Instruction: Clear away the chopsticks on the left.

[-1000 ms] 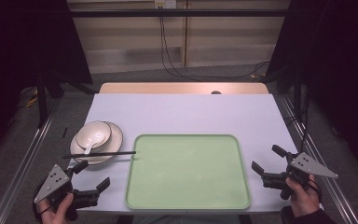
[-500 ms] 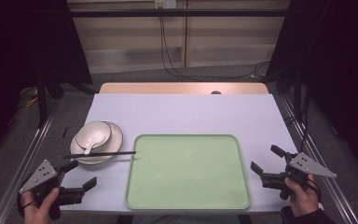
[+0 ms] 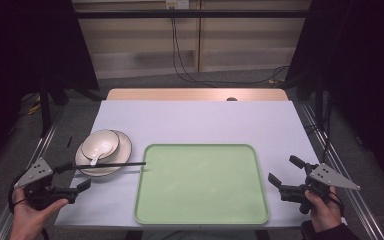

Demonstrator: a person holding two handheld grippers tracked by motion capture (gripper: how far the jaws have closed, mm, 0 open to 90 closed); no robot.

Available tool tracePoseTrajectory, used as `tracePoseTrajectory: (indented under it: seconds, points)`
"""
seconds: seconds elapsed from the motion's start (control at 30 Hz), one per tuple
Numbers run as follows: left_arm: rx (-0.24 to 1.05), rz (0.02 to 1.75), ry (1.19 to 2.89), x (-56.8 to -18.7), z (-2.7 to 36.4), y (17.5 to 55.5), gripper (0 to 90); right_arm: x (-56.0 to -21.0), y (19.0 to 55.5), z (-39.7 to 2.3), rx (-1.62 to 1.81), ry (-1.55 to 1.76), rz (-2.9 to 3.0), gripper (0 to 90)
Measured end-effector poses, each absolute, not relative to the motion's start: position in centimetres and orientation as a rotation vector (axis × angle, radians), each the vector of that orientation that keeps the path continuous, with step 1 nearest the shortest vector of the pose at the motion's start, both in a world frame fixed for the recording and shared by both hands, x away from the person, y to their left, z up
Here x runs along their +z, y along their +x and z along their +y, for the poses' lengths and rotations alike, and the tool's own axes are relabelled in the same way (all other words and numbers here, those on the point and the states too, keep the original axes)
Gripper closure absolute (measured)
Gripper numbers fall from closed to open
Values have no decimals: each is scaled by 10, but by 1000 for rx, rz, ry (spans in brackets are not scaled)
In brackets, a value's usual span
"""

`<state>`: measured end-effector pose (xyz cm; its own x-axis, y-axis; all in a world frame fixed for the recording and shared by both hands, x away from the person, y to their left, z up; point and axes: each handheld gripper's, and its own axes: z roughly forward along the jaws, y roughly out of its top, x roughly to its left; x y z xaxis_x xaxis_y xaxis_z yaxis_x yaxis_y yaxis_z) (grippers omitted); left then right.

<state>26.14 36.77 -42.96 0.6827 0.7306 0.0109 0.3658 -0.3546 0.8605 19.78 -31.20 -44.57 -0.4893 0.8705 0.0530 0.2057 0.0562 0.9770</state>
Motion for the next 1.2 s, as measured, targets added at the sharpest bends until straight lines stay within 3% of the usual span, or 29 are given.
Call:
tracePoseTrajectory:
  seconds: [0.2, 0.33, 0.4, 0.5, 0.73, 0.87, 1.2]
  points:
    - [464, 810, 2046, -436, 373, 275, 158, -446, 197, -310, 1462, 1076, 1774, 25]
    - [461, 778, 2062, -437, 380, 286, 353, -446, 198, -310, 1460, 1062, 1781, 25]
    - [471, 773, 2104, -437, 382, 291, 372, -446, 198, -310, 1462, 1068, 1779, 26]
    - [463, 745, 2104, -439, 384, 296, 492, -446, 198, -310, 1462, 1066, 1778, 27]
    - [462, 676, 2178, -443, 374, 305, 576, -446, 198, -310, 1461, 1070, 1778, 28]
    - [450, 650, 2222, -444, 371, 310, 700, -446, 198, -310, 1462, 1071, 1780, 29]
    - [442, 601, 2258, -443, 366, 316, 769, -446, 198, -309, 1464, 1065, 1795, 29]
